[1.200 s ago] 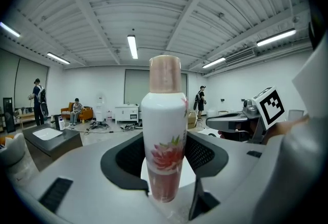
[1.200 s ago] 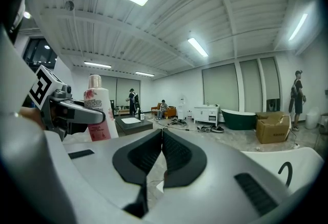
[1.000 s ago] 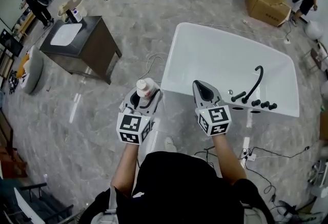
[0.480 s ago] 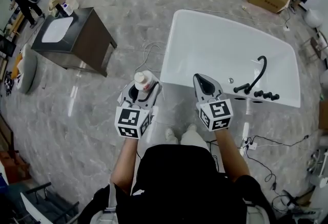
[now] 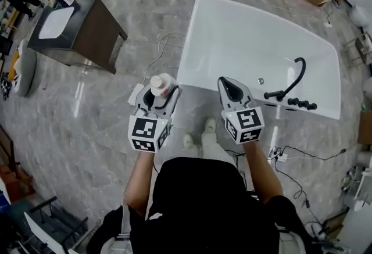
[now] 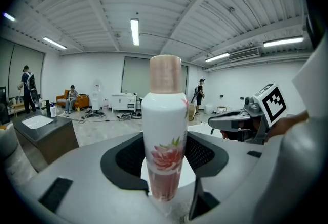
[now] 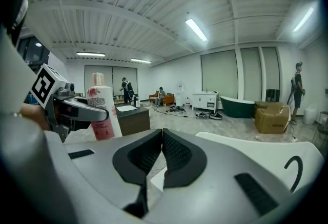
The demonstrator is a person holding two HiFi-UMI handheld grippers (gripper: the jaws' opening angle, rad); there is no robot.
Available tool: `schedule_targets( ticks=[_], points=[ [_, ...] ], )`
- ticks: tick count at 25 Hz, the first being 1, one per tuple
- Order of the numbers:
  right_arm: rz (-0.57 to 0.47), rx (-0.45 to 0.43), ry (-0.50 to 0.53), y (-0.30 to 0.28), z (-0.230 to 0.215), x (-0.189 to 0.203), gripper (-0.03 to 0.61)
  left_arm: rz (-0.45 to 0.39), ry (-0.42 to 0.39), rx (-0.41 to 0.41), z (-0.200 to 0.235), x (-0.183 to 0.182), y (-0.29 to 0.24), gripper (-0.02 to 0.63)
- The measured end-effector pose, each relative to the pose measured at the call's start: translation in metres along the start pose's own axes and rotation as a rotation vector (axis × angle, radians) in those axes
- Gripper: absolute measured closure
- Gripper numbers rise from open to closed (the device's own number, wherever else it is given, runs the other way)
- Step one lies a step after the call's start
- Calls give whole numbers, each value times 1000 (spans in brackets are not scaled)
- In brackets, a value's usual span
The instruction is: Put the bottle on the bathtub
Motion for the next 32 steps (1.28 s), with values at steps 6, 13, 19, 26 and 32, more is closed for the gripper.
schedule_targets(
  ticks=[6,13,19,26,32],
  points=[
    [44,-13,-18,-14,-20,22,554,56,27,-13,1,31,-23,377],
    [99,-32,-44,-33,-40,55,554,129,73,-19,-2,71,-52,377],
    [154,-40,-77,-44,-51,87,554,181,87,-22,-3,104,-68,377],
    [211,-59,-92,-57,-63,124,554,245,119,-15,-6,147,-92,377],
    [262,-69,-107,-66,-71,158,554,284,119,-21,-2,182,-107,377]
  ],
)
Point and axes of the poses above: the fingertips, and each gripper's own axes: y backward along the fingers, z to its left, x out of its underside, the point moved 1 cm from there along y, backward along the fingers, and after that the axes turned 12 degrees about -z, right-handed, at the moved point
